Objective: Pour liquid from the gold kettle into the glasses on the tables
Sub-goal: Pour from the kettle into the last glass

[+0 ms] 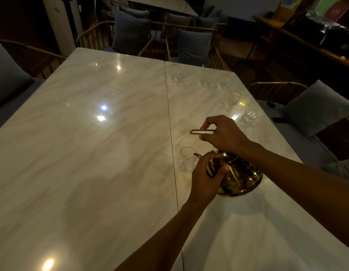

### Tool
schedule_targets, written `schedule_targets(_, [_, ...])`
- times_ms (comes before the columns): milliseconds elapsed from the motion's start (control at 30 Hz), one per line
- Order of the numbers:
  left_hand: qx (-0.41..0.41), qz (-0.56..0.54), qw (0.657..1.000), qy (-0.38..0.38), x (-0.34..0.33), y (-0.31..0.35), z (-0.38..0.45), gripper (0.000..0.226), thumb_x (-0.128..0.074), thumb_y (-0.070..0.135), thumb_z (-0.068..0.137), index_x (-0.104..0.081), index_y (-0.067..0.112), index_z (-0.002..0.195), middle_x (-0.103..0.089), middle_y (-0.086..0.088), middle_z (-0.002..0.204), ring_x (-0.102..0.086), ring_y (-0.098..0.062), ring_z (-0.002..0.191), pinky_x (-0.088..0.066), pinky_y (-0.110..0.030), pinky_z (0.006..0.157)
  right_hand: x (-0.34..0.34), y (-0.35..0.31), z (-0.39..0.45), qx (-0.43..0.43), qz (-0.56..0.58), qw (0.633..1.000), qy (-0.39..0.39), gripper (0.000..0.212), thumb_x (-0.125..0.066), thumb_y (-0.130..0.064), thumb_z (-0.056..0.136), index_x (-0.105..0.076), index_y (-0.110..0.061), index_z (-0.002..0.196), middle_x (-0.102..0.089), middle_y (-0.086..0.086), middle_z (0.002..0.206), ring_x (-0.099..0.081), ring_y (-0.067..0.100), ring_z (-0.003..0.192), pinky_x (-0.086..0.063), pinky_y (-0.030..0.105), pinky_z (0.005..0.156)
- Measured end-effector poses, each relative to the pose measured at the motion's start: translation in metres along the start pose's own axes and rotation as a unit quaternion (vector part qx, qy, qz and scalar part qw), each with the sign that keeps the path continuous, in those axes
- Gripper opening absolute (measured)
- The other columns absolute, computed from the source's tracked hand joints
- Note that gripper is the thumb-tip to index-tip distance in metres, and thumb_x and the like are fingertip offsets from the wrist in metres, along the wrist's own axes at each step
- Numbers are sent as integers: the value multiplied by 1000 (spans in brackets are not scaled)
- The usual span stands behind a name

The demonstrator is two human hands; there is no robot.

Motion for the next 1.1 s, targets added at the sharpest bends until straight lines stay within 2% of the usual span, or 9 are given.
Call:
schedule_targets(400, [-4, 1, 1000, 8, -2, 1, 0, 30, -68, 24, 89, -53, 42, 108, -56, 31, 110, -49, 23, 103, -37, 4, 82, -2, -1, -2, -1, -4, 1000, -7, 17, -78, -23, 78, -68, -15, 90, -58, -7, 70, -56, 7, 47, -39, 18, 48])
schedule_targets(500, [-3, 6, 1000, 10, -2, 0, 0, 30, -68, 25, 89, -53, 43, 108, -55, 31, 110, -49, 23, 103, -38, 3, 82, -4, 0, -2, 2, -8, 1000, -8, 18, -78, -23, 78, -68, -15, 91, -60, -3, 76, -56, 7, 48, -41, 19, 49])
schedule_targets(633, [-8, 7, 1000, 11, -2, -5, 0, 28, -68, 23, 89, -56, 33, 112, -56, 28, 112, -49, 21, 105, -39, 1, 85, -8, 2, -1, 6, -14, 1000, -3, 18, -78, -24, 78, -68, -16, 91, -60, 1, 89, -57, 8, 53, -48, 24, 55])
schedule_targets(867, [-18, 20, 1000, 11, -1, -6, 0, 28, -68, 22, 89, -55, 34, 111, -57, 25, 112, -51, 18, 105, -39, 0, 85, -8, 4, -6, -7, -13, 1000, 9, 16, -77, -25, 78, -66, -19, 90, -60, -1, 87, -58, 11, 60, -48, 26, 59])
schedule_targets(900, [-22, 24, 999, 10, 0, -5, 0, 27, -68, 22, 90, -55, 33, 111, -58, 25, 111, -51, 17, 104, -39, 0, 84, -7, 4, -8, -9, -4, 1000, 14, 16, -76, -24, 79, -66, -19, 89, -61, -2, 85, -58, 10, 60, -48, 25, 59])
schedule_targets(1000, [-27, 27, 999, 5, 2, -5, -1, 28, -67, 21, 90, -55, 34, 112, -59, 24, 111, -53, 15, 105, -40, -2, 85, -2, 7, -15, -10, 44, 998, 34, 13, -75, -20, 80, -66, -18, 88, -60, -5, 66, -56, 1, 45, -40, 9, 48])
schedule_targets(1100, [-36, 33, 999, -4, 4, 1, -3, 29, -67, 17, 90, -55, 31, 113, -57, 25, 113, -51, 17, 106, -40, -2, 88, 4, 7, -25, -14, 85, 994, 63, 14, -76, -18, 80, -67, -15, 90, -59, -8, 62, -55, -4, 40, -39, 6, 44])
Point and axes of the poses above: each hand's wrist, its own z-axis towards the middle knuckle, its own x-axis out of the back of the hand, y = z × x, the point moved 2 cm from there along z, towards the middle knuckle
